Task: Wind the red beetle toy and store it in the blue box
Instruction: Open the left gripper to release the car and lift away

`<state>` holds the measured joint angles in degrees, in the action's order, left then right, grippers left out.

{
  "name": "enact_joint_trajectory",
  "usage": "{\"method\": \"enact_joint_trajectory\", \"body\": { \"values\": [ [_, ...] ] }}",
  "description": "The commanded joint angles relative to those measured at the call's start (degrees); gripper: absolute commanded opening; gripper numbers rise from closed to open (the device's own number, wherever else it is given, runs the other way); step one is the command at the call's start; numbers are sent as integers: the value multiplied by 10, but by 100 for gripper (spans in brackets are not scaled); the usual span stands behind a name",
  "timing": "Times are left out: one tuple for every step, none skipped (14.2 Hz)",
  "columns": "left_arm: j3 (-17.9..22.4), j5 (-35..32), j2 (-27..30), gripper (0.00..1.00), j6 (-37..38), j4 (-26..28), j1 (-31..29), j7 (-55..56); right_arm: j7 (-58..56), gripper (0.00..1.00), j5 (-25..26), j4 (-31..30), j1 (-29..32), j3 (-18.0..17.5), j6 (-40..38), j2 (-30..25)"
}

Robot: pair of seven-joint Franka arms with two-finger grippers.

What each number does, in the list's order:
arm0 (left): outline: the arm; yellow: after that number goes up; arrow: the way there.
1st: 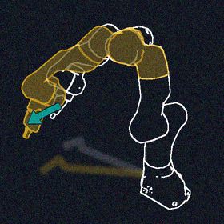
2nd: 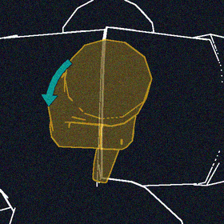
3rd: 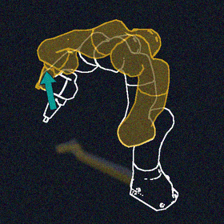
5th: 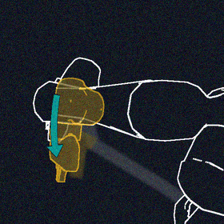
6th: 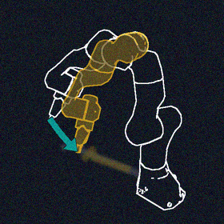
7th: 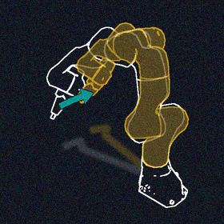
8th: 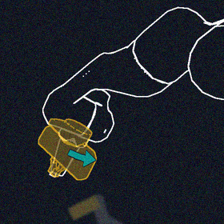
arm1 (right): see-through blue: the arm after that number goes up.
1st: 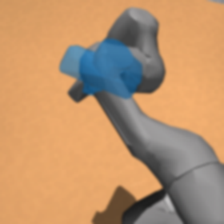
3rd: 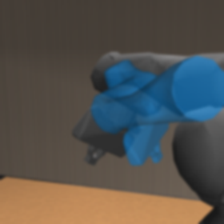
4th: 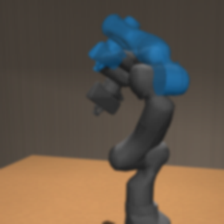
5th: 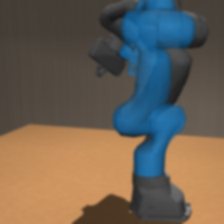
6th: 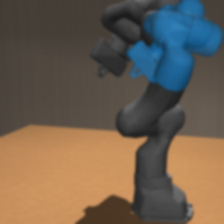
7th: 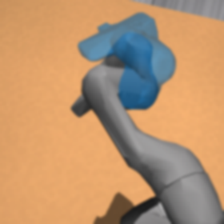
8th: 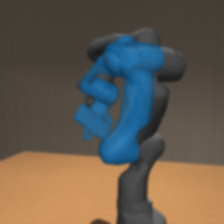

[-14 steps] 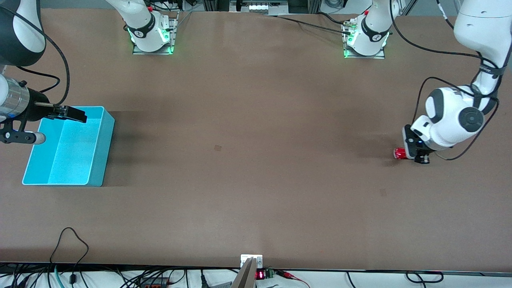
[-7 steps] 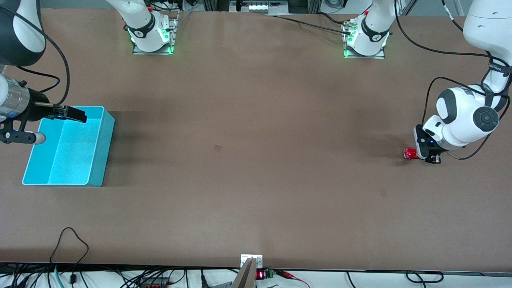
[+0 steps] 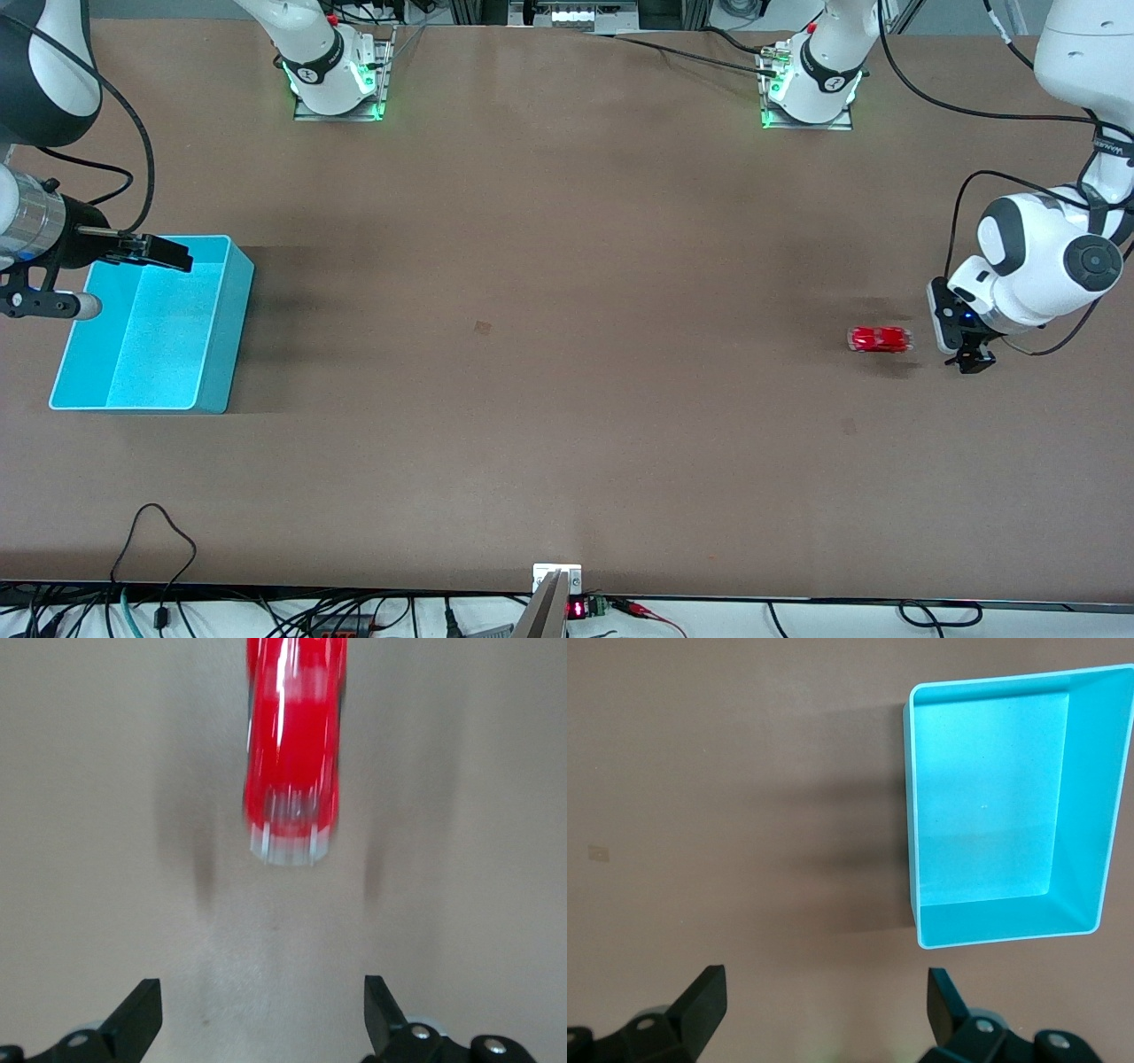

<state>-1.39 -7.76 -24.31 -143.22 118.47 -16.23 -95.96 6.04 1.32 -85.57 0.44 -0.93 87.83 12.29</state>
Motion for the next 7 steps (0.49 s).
{"method": "enact_joint_trajectory", "body": {
  "values": [
    [-22, -6, 51, 100, 56, 4, 0, 39, -7, 100, 4, 4, 3, -3, -8, -3],
    [-23, -7, 63, 100, 76, 4, 1, 64, -7, 100, 4, 4, 3, -3, -8, -3],
    [-25, -7, 82, 100, 99, 4, 2, 88, -7, 100, 4, 4, 3, -3, -8, -3],
    [-27, -7, 100, 100, 117, 4, 2, 112, -7, 100, 4, 4, 3, -3, -8, -3],
    [-27, -7, 116, 100, 137, 4, 2, 141, -8, 100, 4, 4, 3, -3, -8, -3],
    [-28, -7, 126, 100, 156, 3, 2, 168, -8, 100, 4, 4, 3, -3, -8, -3],
    [-28, -7, 139, 100, 176, 3, 2, 194, -8, 100, 4, 4, 3, -3, -8, -3]
  ]
}}
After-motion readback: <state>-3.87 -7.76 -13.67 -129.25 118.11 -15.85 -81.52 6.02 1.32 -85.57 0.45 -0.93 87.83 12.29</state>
